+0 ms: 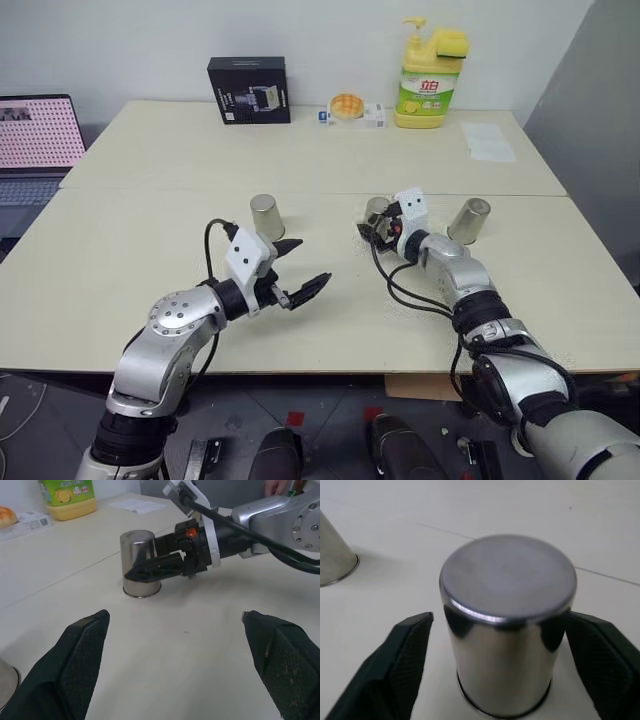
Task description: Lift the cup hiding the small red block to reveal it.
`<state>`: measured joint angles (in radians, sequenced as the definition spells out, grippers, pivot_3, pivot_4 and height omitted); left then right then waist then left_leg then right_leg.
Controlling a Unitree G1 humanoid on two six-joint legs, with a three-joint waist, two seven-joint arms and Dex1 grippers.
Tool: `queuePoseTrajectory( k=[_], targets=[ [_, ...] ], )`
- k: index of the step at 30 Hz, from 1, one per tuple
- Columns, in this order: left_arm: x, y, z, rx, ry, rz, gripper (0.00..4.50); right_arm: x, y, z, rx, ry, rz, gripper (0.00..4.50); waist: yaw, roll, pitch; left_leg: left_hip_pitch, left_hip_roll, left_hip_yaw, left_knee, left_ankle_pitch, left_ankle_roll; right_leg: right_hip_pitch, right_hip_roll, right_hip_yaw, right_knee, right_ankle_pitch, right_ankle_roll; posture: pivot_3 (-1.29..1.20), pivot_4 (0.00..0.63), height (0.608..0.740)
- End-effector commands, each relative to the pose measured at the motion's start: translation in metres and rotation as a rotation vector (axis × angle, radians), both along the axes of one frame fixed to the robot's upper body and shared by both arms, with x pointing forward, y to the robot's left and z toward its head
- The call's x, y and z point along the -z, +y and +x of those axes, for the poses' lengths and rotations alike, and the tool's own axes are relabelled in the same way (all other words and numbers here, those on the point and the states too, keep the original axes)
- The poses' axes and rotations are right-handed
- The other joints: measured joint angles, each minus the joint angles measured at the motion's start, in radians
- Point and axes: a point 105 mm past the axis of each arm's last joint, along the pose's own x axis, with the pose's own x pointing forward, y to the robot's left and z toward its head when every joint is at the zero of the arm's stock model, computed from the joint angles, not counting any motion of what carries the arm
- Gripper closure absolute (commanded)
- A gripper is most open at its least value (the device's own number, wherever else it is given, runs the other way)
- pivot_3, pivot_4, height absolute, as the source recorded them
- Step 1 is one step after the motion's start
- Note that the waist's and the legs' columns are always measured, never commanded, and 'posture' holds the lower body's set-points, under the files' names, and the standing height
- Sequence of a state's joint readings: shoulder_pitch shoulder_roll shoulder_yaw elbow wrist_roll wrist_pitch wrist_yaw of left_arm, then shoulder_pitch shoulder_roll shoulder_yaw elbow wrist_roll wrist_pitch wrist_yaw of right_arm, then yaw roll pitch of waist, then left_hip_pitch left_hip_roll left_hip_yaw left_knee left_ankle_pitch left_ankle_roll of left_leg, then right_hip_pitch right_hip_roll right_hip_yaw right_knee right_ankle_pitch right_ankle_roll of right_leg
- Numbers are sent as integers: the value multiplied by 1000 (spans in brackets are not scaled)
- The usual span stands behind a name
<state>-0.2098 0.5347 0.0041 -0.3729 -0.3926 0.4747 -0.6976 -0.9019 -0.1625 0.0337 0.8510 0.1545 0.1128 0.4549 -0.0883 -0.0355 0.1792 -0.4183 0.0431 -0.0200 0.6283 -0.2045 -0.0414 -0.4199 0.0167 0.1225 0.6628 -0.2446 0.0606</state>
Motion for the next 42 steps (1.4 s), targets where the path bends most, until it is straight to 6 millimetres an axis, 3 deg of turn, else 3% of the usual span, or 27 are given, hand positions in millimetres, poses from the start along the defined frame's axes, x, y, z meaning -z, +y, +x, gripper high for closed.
queuePoseTrajectory(
  k=[1,4,6,11,15,17,29,30,32,35,38,42],
  targets=[
    [-11,1,2,5,-51,6,0,-20,0,4,-14,-92,13,1318,0,0,0,0,0,0,0,0,0,0,0,0,0,0,0,0,150,740],
    [-10,1,2,5,-51,7,0,-21,0,2,-31,-111,20,1871,-1,0,0,0,0,0,0,0,0,0,0,0,0,0,0,0,150,740],
    [-9,0,2,7,-50,7,0,-26,-1,1,-41,-133,33,1871,-1,0,0,0,0,0,0,0,0,0,0,0,0,0,0,0,150,740],
    [-9,1,2,5,-47,10,0,-65,-26,4,63,-178,169,1871,1,1,1,0,0,0,0,0,0,0,0,0,1,0,0,0,150,740],
    [-7,3,3,6,-41,22,0,-72,-48,6,169,-179,131,1871,2,1,1,0,0,-1,0,0,0,0,0,-1,0,0,0,0,150,740],
    [-8,5,5,6,-42,25,0,-70,-55,7,207,-180,79,1871,1,1,1,0,0,-1,0,0,0,0,0,0,0,0,0,0,150,740],
    [-11,2,8,31,-50,28,0,-14,-68,6,272,-4,-2,1871,0,1,1,0,0,0,0,0,0,0,0,0,0,0,0,0,150,740],
    [-11,2,9,31,-51,27,0,-13,-68,5,272,-3,-1,1166,0,1,1,0,0,0,0,0,0,0,0,0,0,0,0,0,150,740],
    [-11,1,9,30,-51,25,0,-12,-70,4,276,-1,21,924,0,1,1,0,0,0,0,0,0,0,0,1,0,0,0,0,150,740],
    [-11,0,9,31,-50,24,0,-15,-73,2,285,-13,33,130,-1,1,1,0,0,0,0,0,0,0,0,0,0,0,0,0,150,740],
    [-10,0,10,31,-50,27,0,-17,-76,-4,276,-25,18,32,0,1,1,0,0,0,0,0,0,0,0,0,0,0,0,0,150,740],
    [-12,2,11,25,-47,29,0,-19,-72,-32,192,-21,-30,32,2,1,1,-1,0,-1,-1,0,0,0,0,0,0,0,0,0,150,740]
  ],
)
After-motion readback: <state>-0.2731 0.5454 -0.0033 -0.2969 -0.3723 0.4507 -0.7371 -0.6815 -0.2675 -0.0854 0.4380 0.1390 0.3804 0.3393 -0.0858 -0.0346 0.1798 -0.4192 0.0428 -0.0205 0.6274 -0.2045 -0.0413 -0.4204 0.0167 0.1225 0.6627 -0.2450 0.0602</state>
